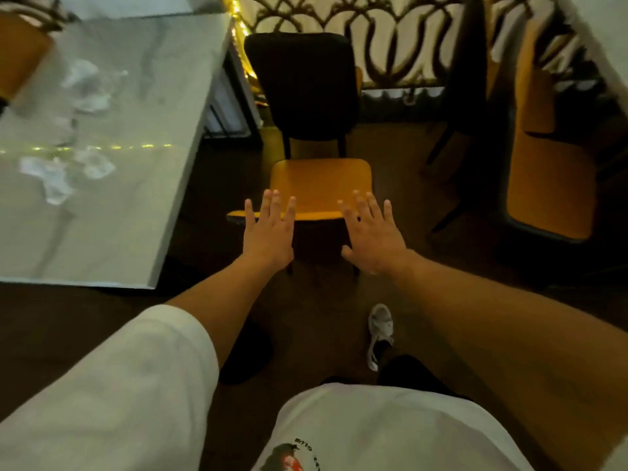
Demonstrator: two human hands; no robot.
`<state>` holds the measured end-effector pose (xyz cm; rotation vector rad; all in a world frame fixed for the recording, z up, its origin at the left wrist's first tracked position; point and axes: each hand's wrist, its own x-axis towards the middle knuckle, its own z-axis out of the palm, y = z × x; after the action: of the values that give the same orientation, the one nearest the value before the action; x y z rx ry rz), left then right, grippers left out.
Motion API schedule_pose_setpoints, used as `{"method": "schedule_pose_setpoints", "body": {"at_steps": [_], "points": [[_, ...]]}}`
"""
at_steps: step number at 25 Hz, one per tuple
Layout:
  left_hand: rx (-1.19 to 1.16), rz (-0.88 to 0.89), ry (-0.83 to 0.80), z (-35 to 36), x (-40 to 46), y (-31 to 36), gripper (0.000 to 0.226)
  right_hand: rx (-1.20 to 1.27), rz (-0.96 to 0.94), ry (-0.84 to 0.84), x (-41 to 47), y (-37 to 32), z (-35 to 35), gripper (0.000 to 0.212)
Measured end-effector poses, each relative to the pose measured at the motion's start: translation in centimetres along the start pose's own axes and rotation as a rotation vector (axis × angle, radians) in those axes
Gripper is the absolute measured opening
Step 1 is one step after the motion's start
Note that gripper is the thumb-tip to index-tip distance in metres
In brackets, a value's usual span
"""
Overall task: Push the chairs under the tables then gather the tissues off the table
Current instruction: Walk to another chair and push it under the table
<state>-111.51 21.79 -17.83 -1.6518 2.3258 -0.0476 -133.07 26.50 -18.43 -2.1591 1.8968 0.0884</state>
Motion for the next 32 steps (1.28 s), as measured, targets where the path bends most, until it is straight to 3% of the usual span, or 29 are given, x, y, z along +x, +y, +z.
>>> {"method": "schedule_pose_setpoints", "body": {"at_steps": [3, 6, 8, 12, 16, 20, 25, 32], "points": [[-0.094, -0.149, -0.175, -0.2, 3.5, -0.6, 0.098, 0.009, -0.108, -0.148, 5.0, 0.2, -0.4, 0.080], [-0.152, -0.234, -0.340, 0.2, 5.8, 0.2, 0.058, 0.064, -0.153, -0.339, 8.2, 1.0, -0.4, 0.055], [-0.093, -0.181, -0.373, 0.6, 6.9, -0.2, 0.041, 0.066, -0.195, -0.442, 9.8, 1.4, -0.4, 0.045], [-0.193, 0.013, -0.475, 1.0, 8.3, -3.0, 0.063, 0.058, -0.256, -0.472, 11.0, 1.6, 0.0, 0.044], [-0.207, 0.135, -0.479, 1.3, 8.9, -4.3, 0.059, 0.011, -0.253, -0.409, 10.9, 1.6, 0.5, 0.042], [-0.225, 0.092, -0.395, 0.7, 7.4, -3.7, 0.047, -0.024, -0.231, -0.394, 10.5, 1.1, 0.6, 0.042], [-0.253, 0.084, -0.403, 0.4, 5.8, -3.2, 0.040, -0.056, -0.228, -0.427, 9.6, 0.8, -0.2, 0.049], [-0.356, -0.026, -0.347, 2.5, -1.1, -1.2, 0.037, -0.139, -0.362, -0.478, 6.0, 0.1, 0.9, 0.056]]}}
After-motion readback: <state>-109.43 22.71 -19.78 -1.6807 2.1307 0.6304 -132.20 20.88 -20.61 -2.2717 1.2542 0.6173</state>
